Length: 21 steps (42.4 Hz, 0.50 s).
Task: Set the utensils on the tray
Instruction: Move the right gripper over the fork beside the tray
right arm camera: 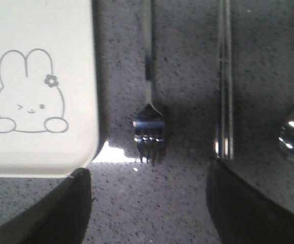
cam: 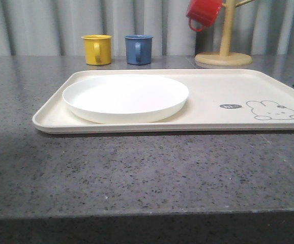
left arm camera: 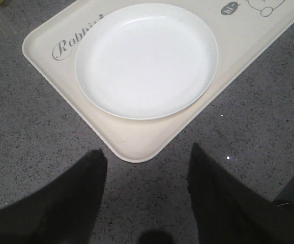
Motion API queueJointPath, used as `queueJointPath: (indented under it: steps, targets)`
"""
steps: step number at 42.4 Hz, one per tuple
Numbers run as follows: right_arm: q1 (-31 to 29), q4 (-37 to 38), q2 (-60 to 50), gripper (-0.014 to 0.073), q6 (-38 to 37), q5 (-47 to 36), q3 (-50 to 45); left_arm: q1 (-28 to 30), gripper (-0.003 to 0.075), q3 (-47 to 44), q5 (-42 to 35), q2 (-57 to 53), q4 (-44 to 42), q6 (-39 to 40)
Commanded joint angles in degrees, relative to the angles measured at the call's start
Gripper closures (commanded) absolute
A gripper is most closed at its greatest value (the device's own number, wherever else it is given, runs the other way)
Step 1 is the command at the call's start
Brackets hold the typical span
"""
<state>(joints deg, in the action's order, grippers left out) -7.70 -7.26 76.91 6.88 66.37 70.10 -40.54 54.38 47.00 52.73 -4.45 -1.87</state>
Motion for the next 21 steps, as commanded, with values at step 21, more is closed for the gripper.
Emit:
queueJointPath:
  steps: [21]
  targets:
    - [2.5,5.4,16.2,0.0085,0.1,-1.7,9.9,-0.4,0.0352,1.4,-3.8,-0.7,-0.1,0.8]
